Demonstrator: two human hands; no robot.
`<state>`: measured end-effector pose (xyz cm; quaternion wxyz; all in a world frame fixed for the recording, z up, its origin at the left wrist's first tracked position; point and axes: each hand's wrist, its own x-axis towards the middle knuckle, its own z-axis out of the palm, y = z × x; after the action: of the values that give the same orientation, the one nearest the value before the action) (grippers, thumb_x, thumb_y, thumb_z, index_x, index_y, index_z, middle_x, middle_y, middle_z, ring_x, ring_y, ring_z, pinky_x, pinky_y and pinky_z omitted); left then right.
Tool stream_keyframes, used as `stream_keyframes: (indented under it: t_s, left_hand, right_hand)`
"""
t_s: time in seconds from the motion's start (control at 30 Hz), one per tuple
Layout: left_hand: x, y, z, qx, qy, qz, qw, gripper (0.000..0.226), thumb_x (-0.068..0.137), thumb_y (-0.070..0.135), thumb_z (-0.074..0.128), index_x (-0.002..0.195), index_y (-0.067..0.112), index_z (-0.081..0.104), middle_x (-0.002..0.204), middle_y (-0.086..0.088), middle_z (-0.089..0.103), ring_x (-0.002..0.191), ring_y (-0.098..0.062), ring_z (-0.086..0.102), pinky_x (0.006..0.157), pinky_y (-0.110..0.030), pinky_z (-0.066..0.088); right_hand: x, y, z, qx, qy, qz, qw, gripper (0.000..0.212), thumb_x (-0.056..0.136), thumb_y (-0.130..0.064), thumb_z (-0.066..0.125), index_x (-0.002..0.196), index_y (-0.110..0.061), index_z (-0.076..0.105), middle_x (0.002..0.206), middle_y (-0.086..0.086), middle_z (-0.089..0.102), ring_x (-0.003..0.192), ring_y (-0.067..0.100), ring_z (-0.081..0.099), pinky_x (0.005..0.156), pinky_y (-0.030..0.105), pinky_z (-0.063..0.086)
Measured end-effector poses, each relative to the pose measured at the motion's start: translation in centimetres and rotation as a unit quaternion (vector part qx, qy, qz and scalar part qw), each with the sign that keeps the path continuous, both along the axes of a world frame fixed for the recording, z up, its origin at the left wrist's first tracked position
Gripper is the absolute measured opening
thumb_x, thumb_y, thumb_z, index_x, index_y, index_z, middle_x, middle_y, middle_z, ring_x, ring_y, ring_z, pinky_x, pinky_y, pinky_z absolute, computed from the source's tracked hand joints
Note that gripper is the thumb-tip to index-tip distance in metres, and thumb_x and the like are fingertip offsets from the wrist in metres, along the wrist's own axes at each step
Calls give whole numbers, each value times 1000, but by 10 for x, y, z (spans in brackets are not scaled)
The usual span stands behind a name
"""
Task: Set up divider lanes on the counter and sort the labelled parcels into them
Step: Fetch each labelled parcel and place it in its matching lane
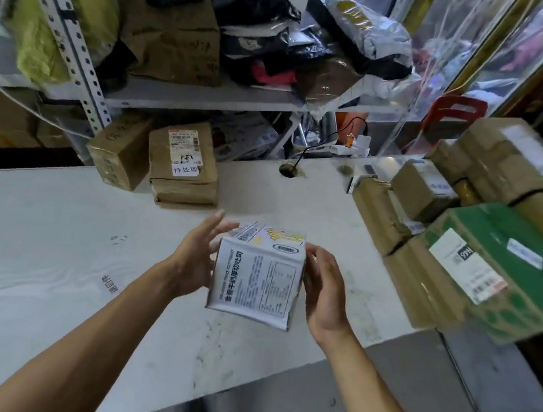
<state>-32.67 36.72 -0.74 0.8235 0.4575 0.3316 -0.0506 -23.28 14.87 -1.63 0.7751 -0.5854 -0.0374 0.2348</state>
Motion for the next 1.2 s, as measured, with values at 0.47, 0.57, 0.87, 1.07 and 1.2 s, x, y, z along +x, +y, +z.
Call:
stream_keyframes:
  t_s: [0.47,0.57,0.87,1.07,1.2]
  left_hand:
    - [-64,-108,3,-137,-131,100,977,45,78,28,36,94,7,73,83,-15,70,66,-30,66,61,-31,55]
    - [-72,-139,13,-149,-117,87,978,48,84,20,26,66,8,69,62,-12,63,49,-25,61,47,-28,53]
    - [-78,-168,22,3,39,-30,999,79,92,73,47,129,7,66,120,-24,69,102,-41,68,90,-47,54]
    - [-72,-210,17,-7,19,-28,999,72,98,68,37,133,10,61,127,-28,66,109,-44,69,87,-52,59]
    - [-67,-230,7,-37,-20,-17,999,69,99,72,30,130,23,67,134,-24,63,119,-44,64,96,-57,55]
  right_hand:
    - [-23,-70,3,-23,171,56,983,92,62,-68,81,141,-33,51,147,7,53,130,30,56,108,55,46]
    - [-27,-89,5,74,212,140,964,78,83,-75,64,142,-24,58,143,19,57,132,43,53,112,63,37]
    - [-42,-130,18,-88,23,56,994,126,54,-73,84,158,-45,19,162,-4,14,149,27,27,113,56,41]
    - [-33,-168,17,-73,-57,50,994,119,74,-26,91,162,-33,11,158,5,39,142,23,44,112,51,44]
    - [-23,-192,14,-54,-39,37,997,116,66,-27,90,160,-25,23,138,-1,58,126,20,60,104,48,52]
